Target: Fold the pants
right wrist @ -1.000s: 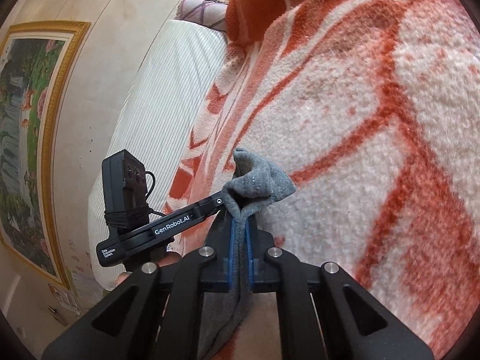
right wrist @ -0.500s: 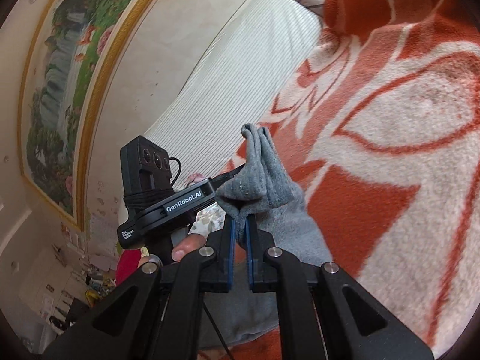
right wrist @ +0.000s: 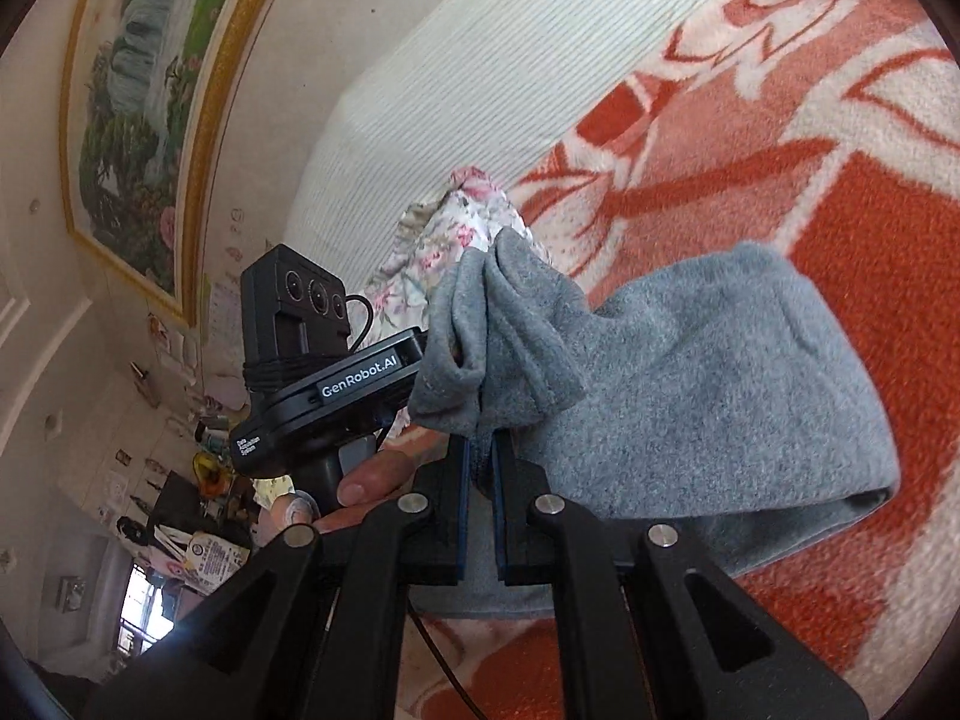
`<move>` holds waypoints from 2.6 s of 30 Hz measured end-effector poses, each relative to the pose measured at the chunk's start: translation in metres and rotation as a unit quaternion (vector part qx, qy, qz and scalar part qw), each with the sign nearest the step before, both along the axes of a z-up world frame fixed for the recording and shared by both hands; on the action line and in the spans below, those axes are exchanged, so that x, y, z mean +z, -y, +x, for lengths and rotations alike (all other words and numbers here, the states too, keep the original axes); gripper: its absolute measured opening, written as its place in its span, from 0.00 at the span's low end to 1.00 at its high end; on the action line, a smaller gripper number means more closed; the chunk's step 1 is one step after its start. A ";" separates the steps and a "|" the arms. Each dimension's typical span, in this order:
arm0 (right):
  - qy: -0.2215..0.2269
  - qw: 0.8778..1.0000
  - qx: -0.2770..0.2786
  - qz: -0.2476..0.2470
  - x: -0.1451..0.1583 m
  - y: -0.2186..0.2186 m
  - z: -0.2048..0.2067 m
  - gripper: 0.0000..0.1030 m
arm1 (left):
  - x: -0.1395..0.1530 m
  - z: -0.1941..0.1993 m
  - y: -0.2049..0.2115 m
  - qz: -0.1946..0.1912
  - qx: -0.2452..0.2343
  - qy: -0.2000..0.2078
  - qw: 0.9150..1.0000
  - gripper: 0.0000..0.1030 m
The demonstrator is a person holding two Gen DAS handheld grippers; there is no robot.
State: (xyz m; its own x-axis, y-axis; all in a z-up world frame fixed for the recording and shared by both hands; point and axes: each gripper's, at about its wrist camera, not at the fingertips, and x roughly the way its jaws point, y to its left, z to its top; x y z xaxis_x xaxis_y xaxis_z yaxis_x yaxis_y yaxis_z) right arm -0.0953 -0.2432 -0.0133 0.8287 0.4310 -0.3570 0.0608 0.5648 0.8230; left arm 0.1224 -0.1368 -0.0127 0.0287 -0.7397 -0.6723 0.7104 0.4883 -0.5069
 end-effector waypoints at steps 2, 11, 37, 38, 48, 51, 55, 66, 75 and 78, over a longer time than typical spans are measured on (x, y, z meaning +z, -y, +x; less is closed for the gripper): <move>-0.012 1.000 0.014 0.001 -0.012 -0.008 0.008 0.07 | -0.014 0.005 -0.014 0.004 0.011 -0.017 1.000 0.05; -0.076 0.996 0.051 -0.011 -0.063 -0.036 0.033 0.07 | -0.071 0.021 -0.051 0.031 0.046 -0.085 0.995 0.06; -0.089 0.992 0.014 -0.085 -0.044 0.008 0.044 0.52 | -0.075 -0.052 -0.069 0.062 0.080 -0.087 0.991 0.05; -0.107 0.990 0.016 -0.088 -0.051 0.009 0.050 0.52 | -0.083 -0.052 -0.068 0.074 0.086 -0.094 0.989 0.05; -0.039 0.999 0.000 0.009 -0.064 0.024 0.044 0.48 | -0.089 -0.069 -0.103 0.061 0.169 -0.088 0.980 0.07; -0.026 0.999 -0.007 0.032 -0.064 0.024 0.045 0.50 | -0.078 -0.083 -0.111 0.066 0.196 -0.043 0.977 0.07; -0.007 0.999 -0.021 0.036 -0.060 0.025 0.048 0.50 | -0.066 -0.096 -0.132 0.078 0.248 0.009 0.966 0.11; 0.061 0.984 -0.056 0.161 -0.023 0.016 0.062 0.53 | -0.043 -0.143 -0.193 0.082 0.348 0.062 0.932 0.14; 0.049 0.996 0.060 -0.044 0.001 -0.057 0.070 0.59 | -0.030 -0.154 -0.251 0.068 0.434 0.022 0.898 0.17; 0.056 0.986 0.127 -0.092 0.007 -0.085 0.076 0.59 | -0.037 -0.153 -0.273 0.067 0.467 -0.013 0.882 0.23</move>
